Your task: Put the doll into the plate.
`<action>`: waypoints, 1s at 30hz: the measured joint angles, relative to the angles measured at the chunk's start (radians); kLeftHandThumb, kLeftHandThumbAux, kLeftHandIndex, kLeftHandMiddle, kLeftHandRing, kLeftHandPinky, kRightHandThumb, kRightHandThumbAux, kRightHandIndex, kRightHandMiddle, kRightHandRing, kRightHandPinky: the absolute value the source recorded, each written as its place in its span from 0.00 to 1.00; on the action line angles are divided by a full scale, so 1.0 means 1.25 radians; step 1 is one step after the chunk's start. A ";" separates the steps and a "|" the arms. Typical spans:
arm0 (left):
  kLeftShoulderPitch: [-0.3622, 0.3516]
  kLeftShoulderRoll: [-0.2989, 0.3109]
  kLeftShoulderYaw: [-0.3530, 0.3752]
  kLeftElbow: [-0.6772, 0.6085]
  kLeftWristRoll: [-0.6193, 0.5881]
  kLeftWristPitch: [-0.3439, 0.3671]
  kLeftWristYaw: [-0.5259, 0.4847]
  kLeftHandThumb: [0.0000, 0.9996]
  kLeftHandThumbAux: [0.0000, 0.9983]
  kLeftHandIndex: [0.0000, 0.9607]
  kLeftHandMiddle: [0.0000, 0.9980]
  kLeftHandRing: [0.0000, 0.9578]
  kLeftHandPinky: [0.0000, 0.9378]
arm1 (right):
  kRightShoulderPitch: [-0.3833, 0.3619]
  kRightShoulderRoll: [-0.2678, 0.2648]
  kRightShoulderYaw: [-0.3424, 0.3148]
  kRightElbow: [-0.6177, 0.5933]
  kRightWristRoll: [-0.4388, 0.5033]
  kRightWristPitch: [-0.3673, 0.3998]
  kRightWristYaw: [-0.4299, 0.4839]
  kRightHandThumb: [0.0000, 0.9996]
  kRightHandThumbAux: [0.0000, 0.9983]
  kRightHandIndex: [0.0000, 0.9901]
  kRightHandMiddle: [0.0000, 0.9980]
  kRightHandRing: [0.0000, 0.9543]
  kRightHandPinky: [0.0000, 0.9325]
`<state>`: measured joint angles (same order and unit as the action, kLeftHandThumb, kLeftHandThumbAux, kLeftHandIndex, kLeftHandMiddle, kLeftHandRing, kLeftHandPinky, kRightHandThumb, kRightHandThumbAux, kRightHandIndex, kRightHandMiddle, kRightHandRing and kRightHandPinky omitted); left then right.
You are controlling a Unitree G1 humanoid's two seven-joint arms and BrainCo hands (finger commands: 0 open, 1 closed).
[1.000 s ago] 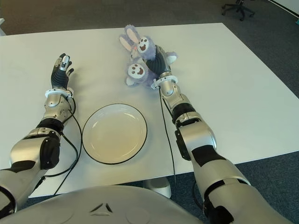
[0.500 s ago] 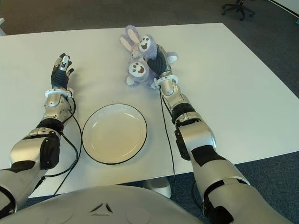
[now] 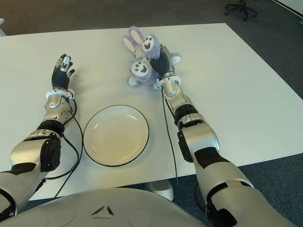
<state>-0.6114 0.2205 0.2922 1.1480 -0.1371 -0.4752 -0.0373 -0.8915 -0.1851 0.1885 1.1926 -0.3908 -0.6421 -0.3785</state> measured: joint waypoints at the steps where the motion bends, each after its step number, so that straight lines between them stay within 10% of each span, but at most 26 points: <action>1: 0.000 0.000 0.000 0.000 0.000 0.000 0.000 0.00 0.37 0.00 0.10 0.03 0.00 | 0.000 0.000 -0.004 0.000 0.005 0.000 0.009 0.74 0.71 0.44 0.86 0.91 0.92; 30: 0.000 -0.001 0.001 -0.001 0.000 0.000 0.000 0.00 0.37 0.00 0.09 0.03 0.00 | 0.000 -0.036 0.007 -0.045 -0.039 -0.048 -0.066 0.72 0.70 0.45 0.80 0.89 0.90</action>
<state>-0.6109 0.2198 0.2938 1.1472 -0.1374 -0.4752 -0.0373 -0.8911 -0.2300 0.1971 1.1359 -0.4392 -0.7020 -0.4611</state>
